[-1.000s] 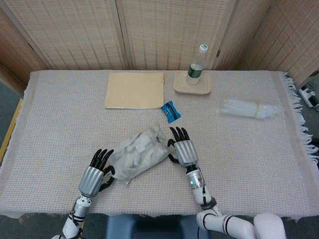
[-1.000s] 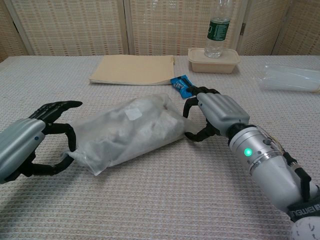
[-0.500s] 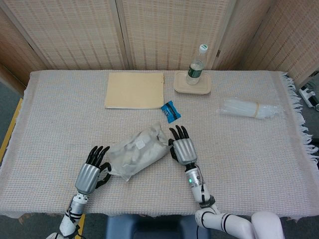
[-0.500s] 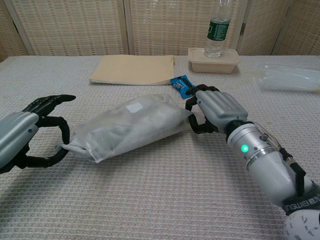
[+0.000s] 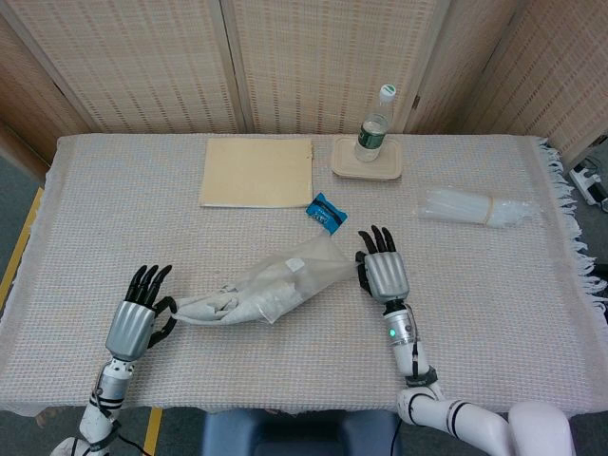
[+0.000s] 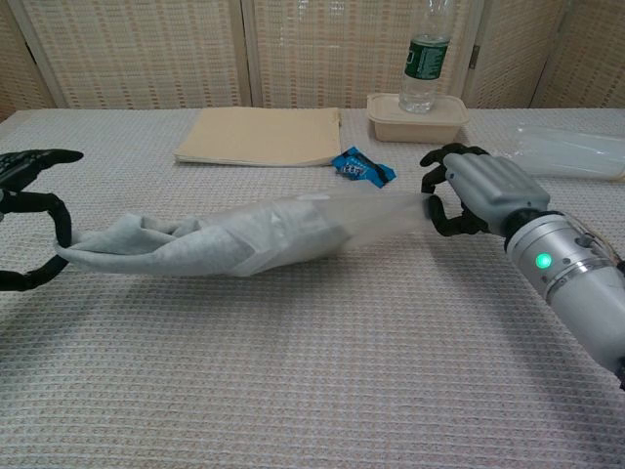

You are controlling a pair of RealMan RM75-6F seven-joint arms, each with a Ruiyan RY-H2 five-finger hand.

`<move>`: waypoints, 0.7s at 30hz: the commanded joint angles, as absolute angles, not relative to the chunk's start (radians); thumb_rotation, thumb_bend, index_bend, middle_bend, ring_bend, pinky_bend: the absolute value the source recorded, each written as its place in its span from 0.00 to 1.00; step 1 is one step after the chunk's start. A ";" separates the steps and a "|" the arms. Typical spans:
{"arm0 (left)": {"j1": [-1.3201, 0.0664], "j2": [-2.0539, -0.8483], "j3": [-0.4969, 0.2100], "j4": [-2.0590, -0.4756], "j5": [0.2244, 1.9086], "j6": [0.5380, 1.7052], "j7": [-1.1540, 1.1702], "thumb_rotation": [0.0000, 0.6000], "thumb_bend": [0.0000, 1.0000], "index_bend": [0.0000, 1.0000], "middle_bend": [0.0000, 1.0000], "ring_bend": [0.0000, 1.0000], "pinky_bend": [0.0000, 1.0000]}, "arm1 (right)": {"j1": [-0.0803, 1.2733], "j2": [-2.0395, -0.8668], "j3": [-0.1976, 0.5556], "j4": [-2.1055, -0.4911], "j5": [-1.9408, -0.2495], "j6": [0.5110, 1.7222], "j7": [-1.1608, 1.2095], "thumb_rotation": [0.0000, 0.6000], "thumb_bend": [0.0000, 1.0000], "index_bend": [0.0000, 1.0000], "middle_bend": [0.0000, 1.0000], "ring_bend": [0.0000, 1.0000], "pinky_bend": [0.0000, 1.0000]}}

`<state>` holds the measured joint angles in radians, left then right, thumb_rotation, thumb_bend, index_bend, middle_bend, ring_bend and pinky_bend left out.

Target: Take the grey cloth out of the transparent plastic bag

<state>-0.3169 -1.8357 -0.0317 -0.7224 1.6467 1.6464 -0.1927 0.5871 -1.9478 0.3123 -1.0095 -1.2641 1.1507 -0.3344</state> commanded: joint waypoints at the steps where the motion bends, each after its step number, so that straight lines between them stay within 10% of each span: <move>1: -0.301 -1.791 -0.045 -0.699 1.626 1.659 -0.218 1.00 0.53 0.73 0.12 0.00 0.00 | 0.566 -1.896 0.318 -1.017 -1.248 1.158 -0.327 1.00 0.66 0.67 0.14 0.00 0.00; 12: -0.240 -1.736 -0.023 -0.675 1.599 1.648 -0.304 1.00 0.51 0.66 0.10 0.00 0.00 | 0.480 -1.709 0.309 -1.088 -1.209 1.170 -0.260 1.00 0.64 0.65 0.13 0.00 0.00; 17: -0.237 -1.654 0.014 -0.862 1.631 1.633 -0.302 1.00 0.17 0.02 0.00 0.00 0.00 | 0.422 -1.596 0.260 -1.216 -1.226 1.184 -0.252 1.00 0.32 0.11 0.01 0.00 0.00; 21: -0.229 -1.519 0.033 -1.109 1.635 1.608 -0.177 1.00 0.11 0.00 0.00 0.00 0.00 | 0.338 -1.475 0.194 -1.372 -1.295 1.286 -0.274 1.00 0.10 0.00 0.00 0.00 0.00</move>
<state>-0.2371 -1.6406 0.0067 -0.9024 1.6216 1.6305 -0.2742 0.4037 -1.5629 0.2485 -1.2701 -1.2422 1.2128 -0.2607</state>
